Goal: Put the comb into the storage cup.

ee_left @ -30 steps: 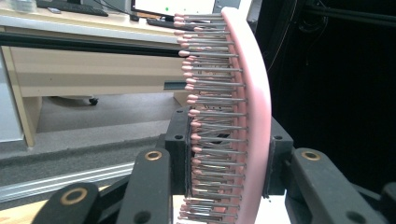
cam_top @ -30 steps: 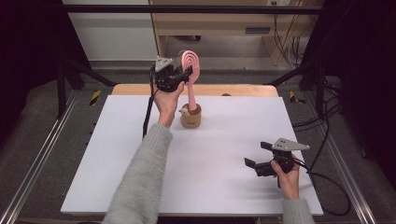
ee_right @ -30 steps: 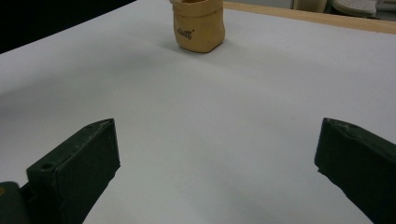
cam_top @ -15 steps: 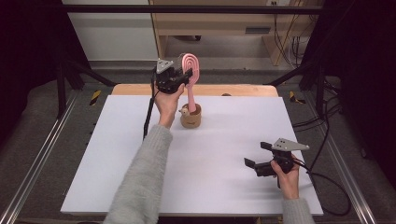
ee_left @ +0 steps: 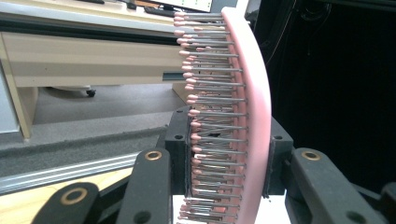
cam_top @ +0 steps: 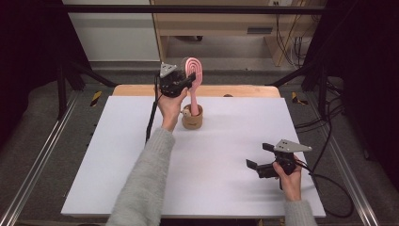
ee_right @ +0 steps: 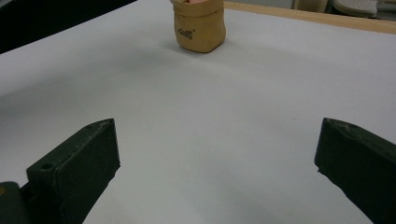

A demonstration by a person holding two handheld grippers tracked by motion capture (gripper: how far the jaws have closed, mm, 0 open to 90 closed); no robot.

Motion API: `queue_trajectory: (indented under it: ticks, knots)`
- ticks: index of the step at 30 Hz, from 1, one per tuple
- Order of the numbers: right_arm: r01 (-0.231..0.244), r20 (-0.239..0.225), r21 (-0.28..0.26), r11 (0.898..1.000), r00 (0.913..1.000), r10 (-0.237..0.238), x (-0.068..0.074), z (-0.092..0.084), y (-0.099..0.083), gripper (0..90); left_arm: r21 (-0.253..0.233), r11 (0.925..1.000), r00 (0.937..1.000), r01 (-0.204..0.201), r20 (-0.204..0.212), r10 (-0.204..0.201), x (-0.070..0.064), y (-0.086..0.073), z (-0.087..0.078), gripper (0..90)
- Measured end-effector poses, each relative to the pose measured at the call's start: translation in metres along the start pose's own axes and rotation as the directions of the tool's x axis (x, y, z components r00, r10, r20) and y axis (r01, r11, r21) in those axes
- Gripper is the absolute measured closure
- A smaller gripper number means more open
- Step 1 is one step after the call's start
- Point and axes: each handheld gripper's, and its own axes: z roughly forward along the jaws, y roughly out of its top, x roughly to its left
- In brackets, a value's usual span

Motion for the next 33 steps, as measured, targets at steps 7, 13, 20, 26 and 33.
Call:
queue_trajectory:
  ticks: [7,13,20,26,33]
  knots:
    - [0.0,-0.001,0.0,1.0,1.0,0.0,0.0,0.0,0.0,0.4,0.007,0.9999,0.9999,0.011,0.003,-0.011,0.002,-0.008,0.001,62.9]
    - [-0.003,-0.003,0.002,1.0,1.0,0.003,0.001,0.001,0.0,0.4,0.012,0.9997,0.9997,0.023,0.006,-0.023,0.005,-0.016,0.001,62.9]
    - [0.0,-0.002,0.004,1.0,1.0,0.0,0.001,0.001,0.0,0.4,0.015,0.9991,0.9992,0.04,0.009,-0.04,0.008,-0.026,0.001,62.9]
    - [0.005,-0.002,0.005,1.0,1.0,-0.005,0.0,0.002,-0.001,0.4,0.022,0.9984,0.9986,0.052,0.006,-0.052,0.012,-0.032,0.0,62.9]
    - [0.005,-0.003,0.005,1.0,1.0,-0.005,0.0,0.002,-0.001,0.4,0.014,0.9973,0.9973,0.073,0.006,-0.073,0.018,-0.039,-0.002,62.8]
